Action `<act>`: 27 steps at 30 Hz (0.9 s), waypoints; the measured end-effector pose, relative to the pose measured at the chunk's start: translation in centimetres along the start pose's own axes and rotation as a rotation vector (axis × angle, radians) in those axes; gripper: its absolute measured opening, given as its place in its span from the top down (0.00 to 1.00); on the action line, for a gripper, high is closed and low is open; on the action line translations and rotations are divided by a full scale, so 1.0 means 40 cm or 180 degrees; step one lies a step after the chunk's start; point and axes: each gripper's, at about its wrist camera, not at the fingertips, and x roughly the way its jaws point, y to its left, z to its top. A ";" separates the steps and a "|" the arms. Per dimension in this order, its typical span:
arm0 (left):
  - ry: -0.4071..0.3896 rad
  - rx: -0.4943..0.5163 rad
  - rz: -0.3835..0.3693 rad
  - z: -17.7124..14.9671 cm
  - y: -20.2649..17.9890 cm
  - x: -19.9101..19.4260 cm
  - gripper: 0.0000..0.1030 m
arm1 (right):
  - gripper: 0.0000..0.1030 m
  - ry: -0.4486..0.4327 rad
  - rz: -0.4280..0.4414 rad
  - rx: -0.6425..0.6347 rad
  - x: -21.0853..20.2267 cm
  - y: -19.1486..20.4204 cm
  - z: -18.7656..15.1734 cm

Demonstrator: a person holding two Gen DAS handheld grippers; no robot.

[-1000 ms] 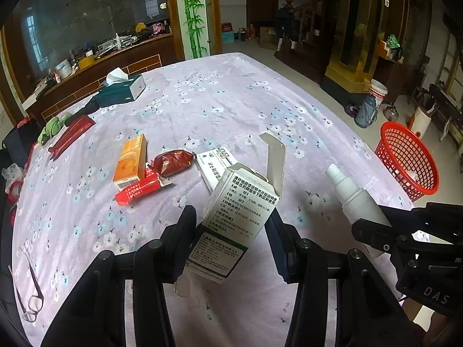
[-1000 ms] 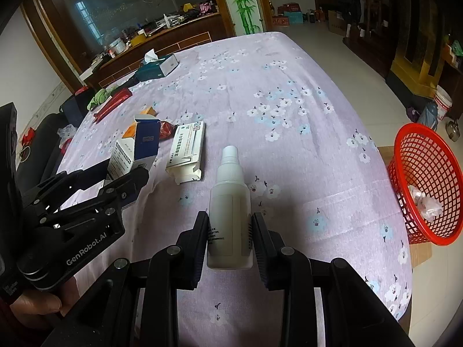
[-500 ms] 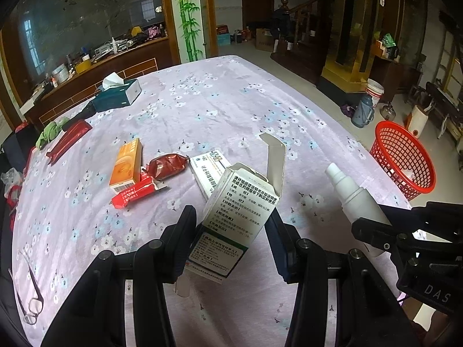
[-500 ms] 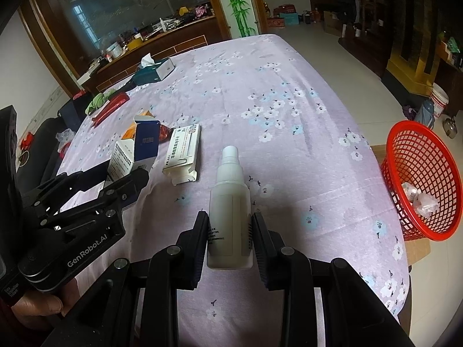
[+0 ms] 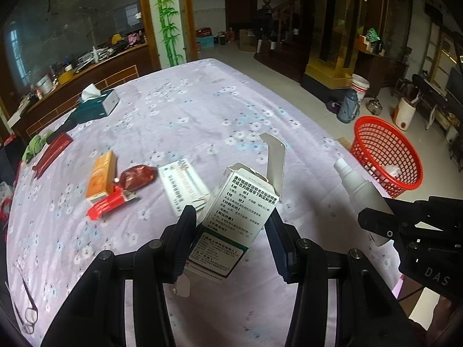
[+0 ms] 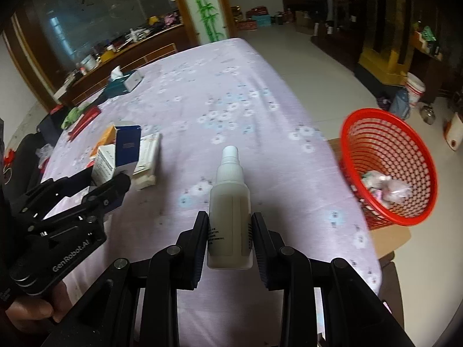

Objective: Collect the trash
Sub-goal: 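Lift the white bottle and medicine box and carry them to the red basket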

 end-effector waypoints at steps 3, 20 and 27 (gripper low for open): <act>0.0003 0.0045 -0.0038 0.010 -0.024 0.007 0.54 | 0.69 -0.0033 -0.0049 0.0029 -0.012 -0.022 -0.003; -0.0005 0.0303 -0.0165 0.052 -0.128 0.024 0.54 | 0.69 -0.0119 -0.0120 0.0280 -0.044 -0.129 -0.007; -0.0048 0.0413 -0.0267 0.085 -0.180 0.027 0.54 | 0.69 -0.0158 -0.0138 0.0396 -0.059 -0.176 -0.004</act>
